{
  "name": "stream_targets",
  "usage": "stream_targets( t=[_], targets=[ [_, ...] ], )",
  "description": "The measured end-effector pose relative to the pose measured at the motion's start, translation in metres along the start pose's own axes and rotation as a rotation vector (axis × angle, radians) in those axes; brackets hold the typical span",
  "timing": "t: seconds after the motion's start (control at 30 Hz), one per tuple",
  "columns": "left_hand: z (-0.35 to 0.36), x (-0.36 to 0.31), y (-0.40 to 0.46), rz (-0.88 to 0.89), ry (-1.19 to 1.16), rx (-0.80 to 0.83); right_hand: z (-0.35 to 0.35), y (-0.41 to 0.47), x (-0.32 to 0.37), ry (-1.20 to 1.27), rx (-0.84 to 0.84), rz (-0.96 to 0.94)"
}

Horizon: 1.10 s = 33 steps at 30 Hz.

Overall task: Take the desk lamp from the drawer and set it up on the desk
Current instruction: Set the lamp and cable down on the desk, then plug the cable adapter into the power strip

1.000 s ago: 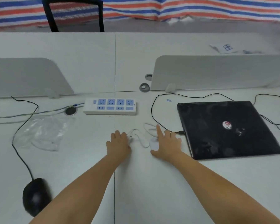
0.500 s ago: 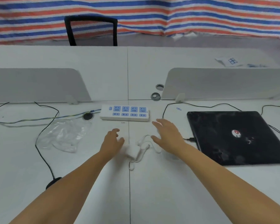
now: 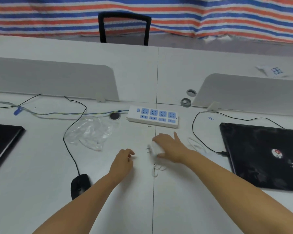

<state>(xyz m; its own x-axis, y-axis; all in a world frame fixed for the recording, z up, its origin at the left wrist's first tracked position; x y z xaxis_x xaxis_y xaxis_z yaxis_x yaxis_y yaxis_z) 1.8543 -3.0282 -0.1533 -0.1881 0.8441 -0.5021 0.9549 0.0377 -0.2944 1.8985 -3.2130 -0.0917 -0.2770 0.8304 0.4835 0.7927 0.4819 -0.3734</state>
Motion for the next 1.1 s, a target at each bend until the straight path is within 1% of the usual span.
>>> stream_targets(
  t=[0.07, 0.1, 0.2, 0.3, 0.37, 0.4, 0.43, 0.47, 0.5, 0.57, 0.63, 0.67, 0.73, 0.8, 0.87, 0.93, 1.0, 1.1],
  targets=[
    [0.000, -0.003, 0.006, 0.024, 0.019, -0.005, -0.033, 0.000, 0.005, 0.379, -0.127, 0.050],
    [0.001, -0.007, 0.009, 0.035, 0.023, -0.003, -0.049, -0.001, 0.007, 0.564, -0.161, 0.070],
    [0.007, -0.023, 0.019, 0.062, -0.030, 0.030, -0.085, -0.006, 0.007, 1.006, -0.209, 0.123],
    [0.019, -0.045, 0.023, 0.135, -0.045, 0.142, -0.102, -0.007, 0.000, 1.430, -0.268, 0.151],
    [0.026, -0.055, 0.020, 0.222, 0.065, 0.233, -0.103, -0.008, -0.007, 1.736, -0.299, 0.174],
    [0.031, -0.057, 0.017, 0.277, 0.163, 0.264, -0.102, -0.008, -0.011, 1.835, -0.307, 0.183],
    [0.034, -0.058, 0.015, 0.343, 0.278, 0.275, -0.101, -0.008, -0.015, 1.879, -0.314, 0.191],
    [0.038, -0.057, 0.012, 0.410, 0.390, 0.284, -0.100, -0.007, -0.021, 1.870, -0.322, 0.201],
    [0.040, -0.055, 0.009, 0.460, 0.473, 0.283, -0.100, -0.006, -0.027, 1.808, -0.331, 0.219],
    [0.045, -0.049, 0.005, 0.531, 0.539, 0.195, -0.103, -0.005, -0.039, 1.570, -0.330, 0.310],
    [0.041, -0.048, 0.000, 0.590, 0.509, 0.050, -0.109, -0.001, -0.052, 1.196, -0.311, 0.434],
    [0.038, -0.049, -0.003, 0.644, 0.478, -0.052, -0.114, 0.003, -0.057, 0.989, -0.295, 0.464],
    [0.033, -0.052, -0.012, 0.778, 0.446, -0.206, -0.124, 0.016, -0.061, 0.651, -0.258, 0.452],
    [0.035, -0.054, -0.023, 0.931, 0.521, -0.276, -0.130, 0.030, -0.056, 0.379, -0.181, 0.412],
    [0.046, -0.053, -0.032, 1.079, 0.657, -0.251, -0.133, 0.044, -0.049, 0.185, -0.105, 0.389],
    [0.058, -0.050, -0.035, 1.156, 0.753, -0.176, -0.131, 0.061, -0.046, 0.060, -0.046, 0.382],
    [0.063, -0.049, -0.032, 1.160, 0.802, -0.142, -0.130, 0.078, -0.046, -0.036, -0.022, 0.366],
    [0.064, -0.054, -0.026, 1.157, 0.810, -0.143, -0.126, 0.095, -0.046, -0.131, 0.018, 0.352]
  ],
)
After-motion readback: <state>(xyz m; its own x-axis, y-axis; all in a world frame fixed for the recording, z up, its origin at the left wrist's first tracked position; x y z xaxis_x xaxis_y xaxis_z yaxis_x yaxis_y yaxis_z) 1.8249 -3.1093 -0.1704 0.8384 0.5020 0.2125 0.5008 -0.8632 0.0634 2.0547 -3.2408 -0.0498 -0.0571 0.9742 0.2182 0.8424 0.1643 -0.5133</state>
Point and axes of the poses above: each hand's wrist, its own y-axis towards the middle knuckle, its own z-axis out of the palm, x = y × z, the point moved 5 cm from there along y, towards the middle knuckle, and after that the axes turned 13 degrees about y, right-handed, at the moved point
